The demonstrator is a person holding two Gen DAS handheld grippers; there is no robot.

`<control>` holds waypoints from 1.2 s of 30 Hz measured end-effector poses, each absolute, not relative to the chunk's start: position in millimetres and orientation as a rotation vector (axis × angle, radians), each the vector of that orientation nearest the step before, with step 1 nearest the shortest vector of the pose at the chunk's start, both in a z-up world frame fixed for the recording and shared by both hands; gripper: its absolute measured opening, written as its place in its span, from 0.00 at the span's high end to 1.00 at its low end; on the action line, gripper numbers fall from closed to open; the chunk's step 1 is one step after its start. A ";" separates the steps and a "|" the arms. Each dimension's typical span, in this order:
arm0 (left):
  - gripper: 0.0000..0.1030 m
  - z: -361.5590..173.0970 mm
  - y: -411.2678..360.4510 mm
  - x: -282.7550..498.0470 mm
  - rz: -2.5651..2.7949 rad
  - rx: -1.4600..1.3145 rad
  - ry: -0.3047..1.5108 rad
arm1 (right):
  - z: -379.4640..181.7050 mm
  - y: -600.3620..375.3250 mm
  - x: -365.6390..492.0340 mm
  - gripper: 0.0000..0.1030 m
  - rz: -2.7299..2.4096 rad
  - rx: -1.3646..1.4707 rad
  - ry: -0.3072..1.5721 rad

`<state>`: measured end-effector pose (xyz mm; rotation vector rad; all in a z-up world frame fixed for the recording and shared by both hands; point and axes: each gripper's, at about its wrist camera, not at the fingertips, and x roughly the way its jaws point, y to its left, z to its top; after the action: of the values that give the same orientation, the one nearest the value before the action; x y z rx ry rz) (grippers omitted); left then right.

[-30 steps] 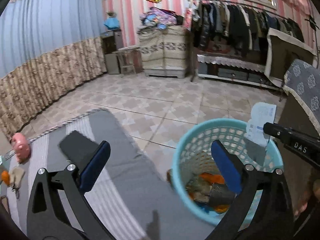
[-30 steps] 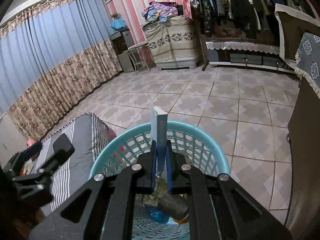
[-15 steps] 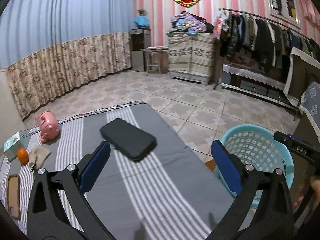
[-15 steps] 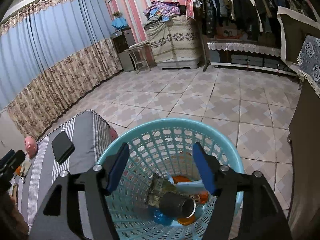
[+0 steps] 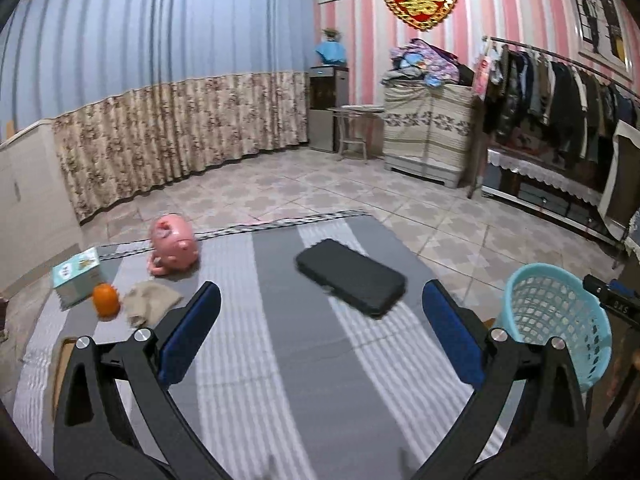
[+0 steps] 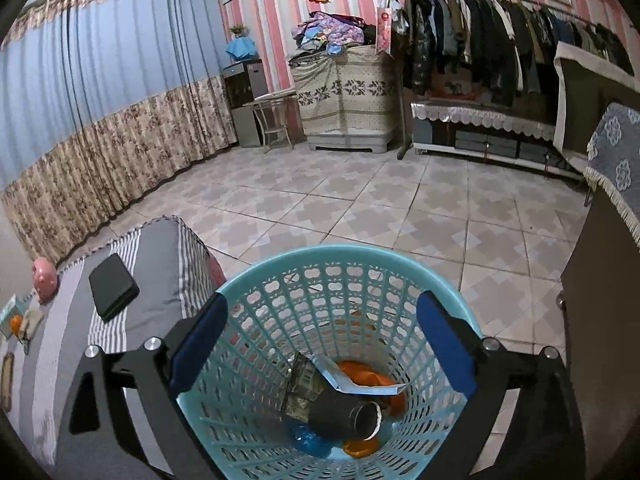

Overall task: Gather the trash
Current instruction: 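Move both tools back over the mat toward the orange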

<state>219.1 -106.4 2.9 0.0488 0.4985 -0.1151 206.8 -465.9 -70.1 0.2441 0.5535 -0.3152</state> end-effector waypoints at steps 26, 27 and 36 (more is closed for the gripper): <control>0.05 -44.4 143.1 201.2 0.194 0.013 0.599 | -82.4 -304.6 216.4 0.04 -0.144 0.113 0.591; 0.05 -48.1 150.5 203.6 0.195 0.012 0.614 | -84.2 -298.4 218.9 0.04 -0.134 0.105 0.600; 0.05 -53.8 177.7 244.7 0.208 0.049 0.628 | -95.4 -242.4 246.1 0.04 -0.067 0.045 0.685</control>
<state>244.7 177.7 -53.8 0.0486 0.6283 0.2084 246.1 -242.4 -95.4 0.0452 0.6848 -0.0667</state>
